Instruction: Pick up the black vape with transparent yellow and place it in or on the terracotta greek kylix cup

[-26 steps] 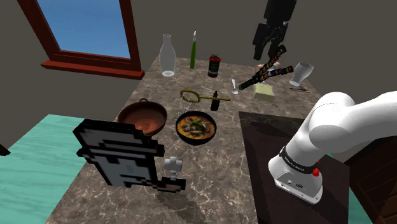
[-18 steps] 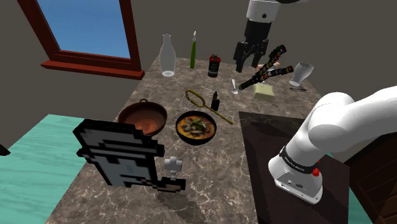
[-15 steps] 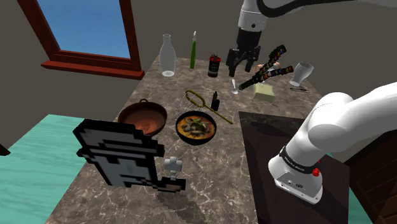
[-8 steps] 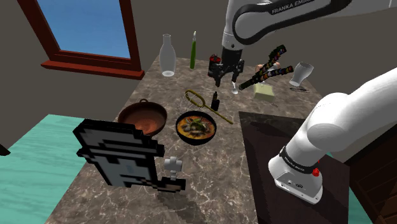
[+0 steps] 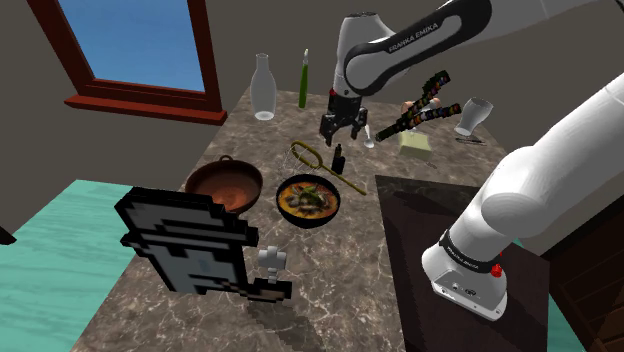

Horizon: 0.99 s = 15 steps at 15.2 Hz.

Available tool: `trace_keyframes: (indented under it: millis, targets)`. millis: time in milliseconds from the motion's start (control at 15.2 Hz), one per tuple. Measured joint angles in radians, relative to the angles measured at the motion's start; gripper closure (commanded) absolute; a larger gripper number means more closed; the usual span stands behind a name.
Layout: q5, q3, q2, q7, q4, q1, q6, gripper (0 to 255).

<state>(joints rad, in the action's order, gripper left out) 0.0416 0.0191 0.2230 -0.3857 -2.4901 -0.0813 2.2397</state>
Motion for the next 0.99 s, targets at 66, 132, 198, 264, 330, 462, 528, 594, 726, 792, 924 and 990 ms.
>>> trace_keyframes:
  millis: [66,132,198,264,330,462,528,594,726,792,924,990]
  targets:
    - [0.001,0.002,-0.008,-0.004,-0.008,0.001,0.016,0]
    - [0.002,0.001,-0.018,-0.004,-0.012,0.000,0.030,0]
    - [0.002,0.002,-0.027,-0.006,-0.018,0.000,0.046,0]
    - [0.003,0.003,-0.039,-0.009,-0.023,0.001,0.062,0]
    - [0.004,0.002,-0.045,-0.008,-0.032,0.000,0.076,0]
    - [0.004,0.002,-0.051,-0.009,-0.034,0.000,0.085,0]
    - [0.005,0.002,-0.051,-0.009,-0.035,0.000,0.087,0]
    - [0.005,0.002,-0.052,-0.008,-0.036,-0.001,0.088,0]
    - [0.005,0.002,-0.052,-0.008,-0.036,-0.001,0.089,0]
    - [0.005,0.002,-0.052,-0.008,-0.036,-0.001,0.089,255]
    - [0.005,0.002,-0.052,-0.008,-0.036,-0.001,0.089,255]
    - [0.005,0.002,-0.052,-0.008,-0.035,-0.001,0.089,255]
